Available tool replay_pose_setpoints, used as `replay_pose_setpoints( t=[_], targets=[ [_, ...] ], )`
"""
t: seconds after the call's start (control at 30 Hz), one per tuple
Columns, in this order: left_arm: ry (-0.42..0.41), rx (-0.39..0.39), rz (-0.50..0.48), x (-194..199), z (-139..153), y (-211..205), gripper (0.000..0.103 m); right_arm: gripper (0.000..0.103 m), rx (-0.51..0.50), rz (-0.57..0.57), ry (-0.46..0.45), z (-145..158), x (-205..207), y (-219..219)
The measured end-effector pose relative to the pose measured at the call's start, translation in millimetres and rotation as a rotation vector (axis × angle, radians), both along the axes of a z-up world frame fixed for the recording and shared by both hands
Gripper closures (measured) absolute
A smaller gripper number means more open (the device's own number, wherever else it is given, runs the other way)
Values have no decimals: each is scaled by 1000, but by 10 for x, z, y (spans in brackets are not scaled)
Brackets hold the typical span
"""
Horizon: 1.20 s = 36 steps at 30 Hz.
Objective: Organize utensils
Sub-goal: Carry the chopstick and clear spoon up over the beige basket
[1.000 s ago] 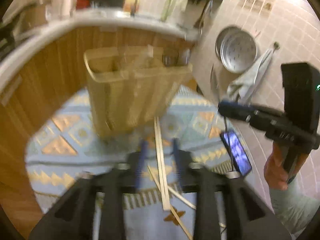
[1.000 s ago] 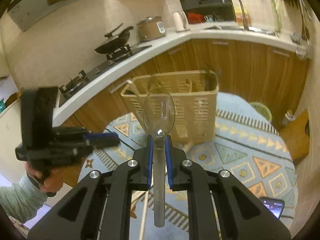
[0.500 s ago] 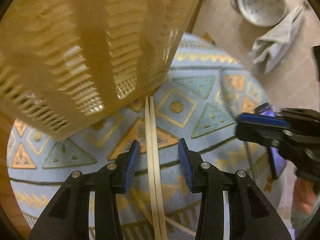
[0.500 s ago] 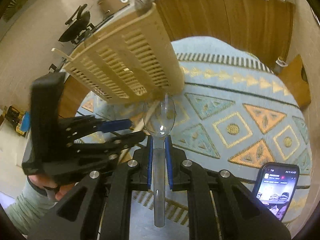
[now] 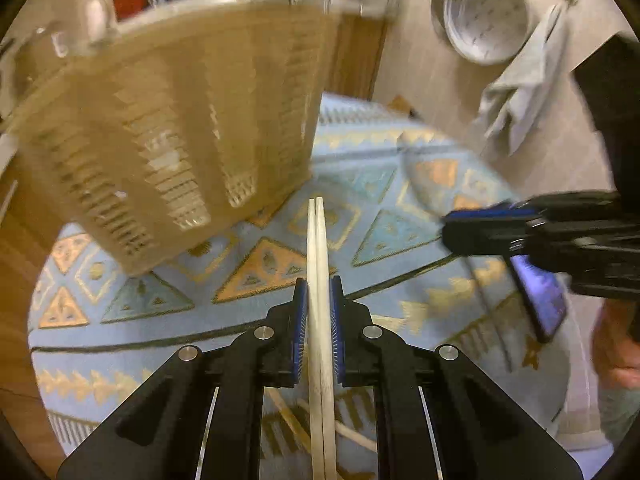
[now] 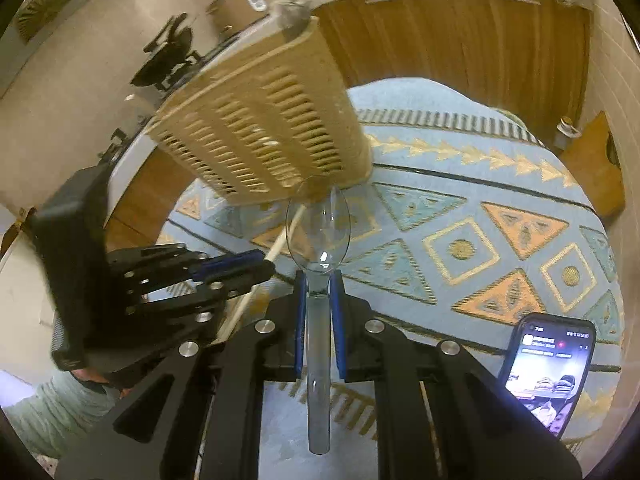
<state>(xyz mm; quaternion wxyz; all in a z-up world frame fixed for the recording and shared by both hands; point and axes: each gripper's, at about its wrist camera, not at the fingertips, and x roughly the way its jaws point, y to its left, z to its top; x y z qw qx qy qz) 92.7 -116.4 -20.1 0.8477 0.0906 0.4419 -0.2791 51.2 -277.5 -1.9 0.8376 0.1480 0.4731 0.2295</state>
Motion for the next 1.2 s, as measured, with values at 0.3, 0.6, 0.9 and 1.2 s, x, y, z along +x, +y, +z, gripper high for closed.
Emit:
replay_pose_setpoints(
  t=[0.3, 0.6, 0.9, 1.2],
  targets=[
    [-305, -361, 37, -581, 1101, 657, 94, 93, 62, 5, -284, 713, -245, 185],
    [-699, -529, 211, -497, 1765, 985, 94, 93, 46, -163, -490, 1240, 161, 291],
    [-813, -518, 329, 129, 1714, 965, 94, 93, -103, -274, -714, 1388, 597, 522],
    [-848, -494, 427, 547, 1587, 984, 94, 93, -150, -358, -731, 1108, 1013, 510]
  ],
)
